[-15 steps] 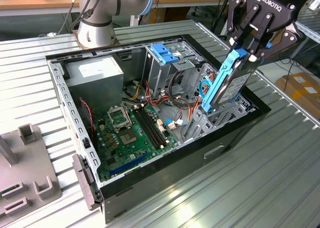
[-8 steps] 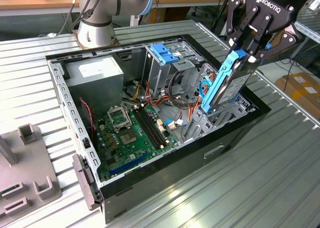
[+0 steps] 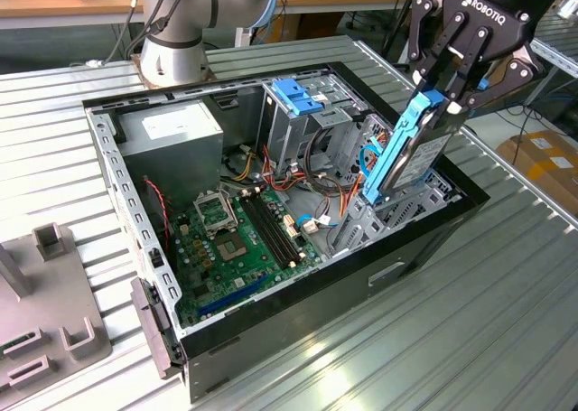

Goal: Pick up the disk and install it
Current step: 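Insert the disk into the insertion slot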

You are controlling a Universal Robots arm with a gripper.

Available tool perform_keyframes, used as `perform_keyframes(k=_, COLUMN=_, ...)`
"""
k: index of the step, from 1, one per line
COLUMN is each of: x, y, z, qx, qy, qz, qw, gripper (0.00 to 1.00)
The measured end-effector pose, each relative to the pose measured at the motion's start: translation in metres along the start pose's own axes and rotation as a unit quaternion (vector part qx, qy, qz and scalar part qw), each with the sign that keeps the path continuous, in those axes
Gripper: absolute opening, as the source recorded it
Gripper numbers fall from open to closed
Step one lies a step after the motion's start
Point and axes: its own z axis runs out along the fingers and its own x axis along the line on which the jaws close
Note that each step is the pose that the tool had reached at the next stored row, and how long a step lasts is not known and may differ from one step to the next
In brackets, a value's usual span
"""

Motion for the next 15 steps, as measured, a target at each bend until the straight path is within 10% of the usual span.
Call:
perform_keyframes(k=7, x=-0.0003, y=0.0001, z=0.0284, qx=0.0000, qy=-0.0008, qz=0.000, qw=1.00000, gripper=0.37)
perform_keyframes(k=15, x=-0.0004, y=0.0001, z=0.0396, qx=0.0000, qy=-0.0008, qz=0.000, qw=1.00000, gripper=0.37)
